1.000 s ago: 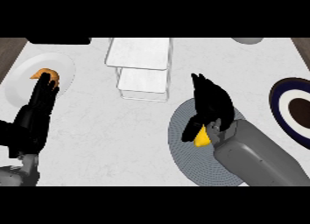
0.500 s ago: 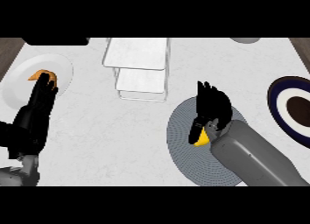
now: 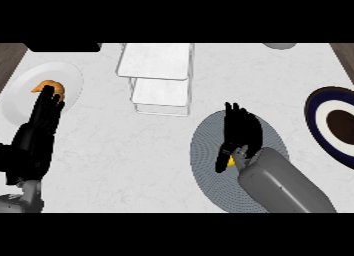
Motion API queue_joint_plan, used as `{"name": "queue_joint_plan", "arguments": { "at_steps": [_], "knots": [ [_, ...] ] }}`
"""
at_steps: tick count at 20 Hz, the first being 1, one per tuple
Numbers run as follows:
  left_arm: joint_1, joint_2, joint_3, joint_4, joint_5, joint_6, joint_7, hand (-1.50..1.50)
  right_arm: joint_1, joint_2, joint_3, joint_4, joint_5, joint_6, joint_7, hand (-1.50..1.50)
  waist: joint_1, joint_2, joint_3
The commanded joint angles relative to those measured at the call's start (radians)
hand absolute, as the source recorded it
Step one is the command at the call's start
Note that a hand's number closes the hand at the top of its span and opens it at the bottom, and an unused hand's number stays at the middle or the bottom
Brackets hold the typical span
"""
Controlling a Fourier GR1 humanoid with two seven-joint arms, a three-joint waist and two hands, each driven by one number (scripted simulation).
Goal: Pick the lemon from the placemat and place it in the tiered shelf
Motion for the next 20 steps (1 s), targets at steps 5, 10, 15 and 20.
{"name": "queue_joint_plan", "arguments": {
  "at_steps": [5, 10, 15, 20],
  "knots": [
    [0.025, -0.036, 0.028, 0.022, -0.016, -0.03, -0.037, 0.0, 0.041, 0.079, -0.04, 0.043, 0.104, 0.016, 0.102, -1.5, 0.003, 0.002, 0.0],
    [0.071, -0.017, 0.045, -0.059, -0.018, -0.071, 0.011, 0.0, 0.083, 0.109, -0.073, 0.145, 0.185, -0.046, -0.036, -1.5, 0.011, 0.002, 0.001],
    [-0.051, -0.106, 0.047, 0.11, -0.085, -0.053, -0.03, 0.0, 0.141, 0.136, -0.107, 0.095, 0.239, -0.02, -0.055, -1.5, 0.0, 0.003, 0.0],
    [-0.016, -0.068, 0.121, 0.081, -0.054, -0.121, -0.044, 0.0, 0.151, 0.1, -0.202, 0.092, 0.217, 0.055, -0.1, -1.5, 0.001, 0.003, 0.0]
  ]
}}
